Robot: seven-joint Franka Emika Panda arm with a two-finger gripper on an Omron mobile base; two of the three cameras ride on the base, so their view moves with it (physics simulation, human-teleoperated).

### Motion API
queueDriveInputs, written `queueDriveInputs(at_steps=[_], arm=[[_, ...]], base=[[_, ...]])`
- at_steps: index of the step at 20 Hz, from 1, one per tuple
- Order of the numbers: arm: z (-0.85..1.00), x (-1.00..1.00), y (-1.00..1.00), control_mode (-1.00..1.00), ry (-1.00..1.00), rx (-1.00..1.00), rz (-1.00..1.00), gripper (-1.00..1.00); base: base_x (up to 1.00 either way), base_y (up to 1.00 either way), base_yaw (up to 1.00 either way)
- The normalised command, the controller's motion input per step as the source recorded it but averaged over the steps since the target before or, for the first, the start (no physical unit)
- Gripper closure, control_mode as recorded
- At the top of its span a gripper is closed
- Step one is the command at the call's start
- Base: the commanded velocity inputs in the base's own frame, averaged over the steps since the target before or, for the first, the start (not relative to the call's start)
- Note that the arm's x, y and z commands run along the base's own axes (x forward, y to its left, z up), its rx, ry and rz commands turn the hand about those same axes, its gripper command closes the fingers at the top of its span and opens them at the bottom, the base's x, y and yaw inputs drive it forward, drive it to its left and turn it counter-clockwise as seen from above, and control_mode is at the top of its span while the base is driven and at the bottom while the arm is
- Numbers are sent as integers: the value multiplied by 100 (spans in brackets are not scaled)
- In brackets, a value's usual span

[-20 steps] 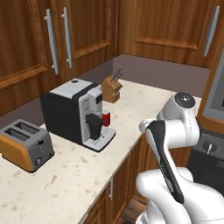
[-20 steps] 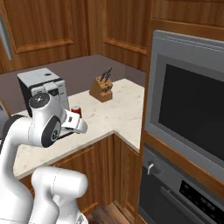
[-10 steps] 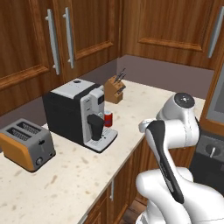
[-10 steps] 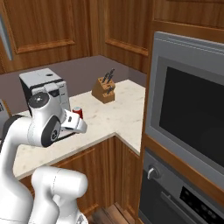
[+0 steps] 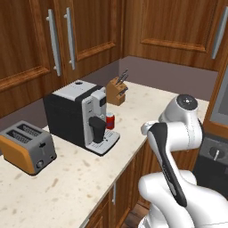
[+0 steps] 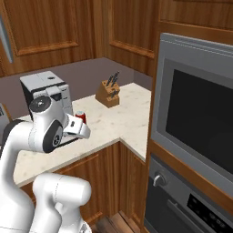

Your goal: Four empty soda cans are scattered around the kitchen. Gather all the cans and cluster them next to the stove for recycling.

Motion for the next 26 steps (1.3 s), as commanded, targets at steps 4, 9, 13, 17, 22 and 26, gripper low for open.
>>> queueDriveInputs(at_steps=[4, 9, 13, 17, 22, 26], arm=[[-1, 0, -1, -100, 2, 0, 0, -100], [-2, 11, -9, -100, 3, 2, 0, -100], [0, 42, -6, -100, 11, 2, 0, -100], [0, 53, 0, -100, 14, 1, 0, -100], [-5, 46, -1, -100, 9, 2, -1, -100], [-9, 36, 0, -100, 2, 4, -2, -100]], base=[[0, 0, 0], [0, 0, 0], [0, 0, 0], [0, 0, 0], [0, 0, 0], [0, 0, 0]])
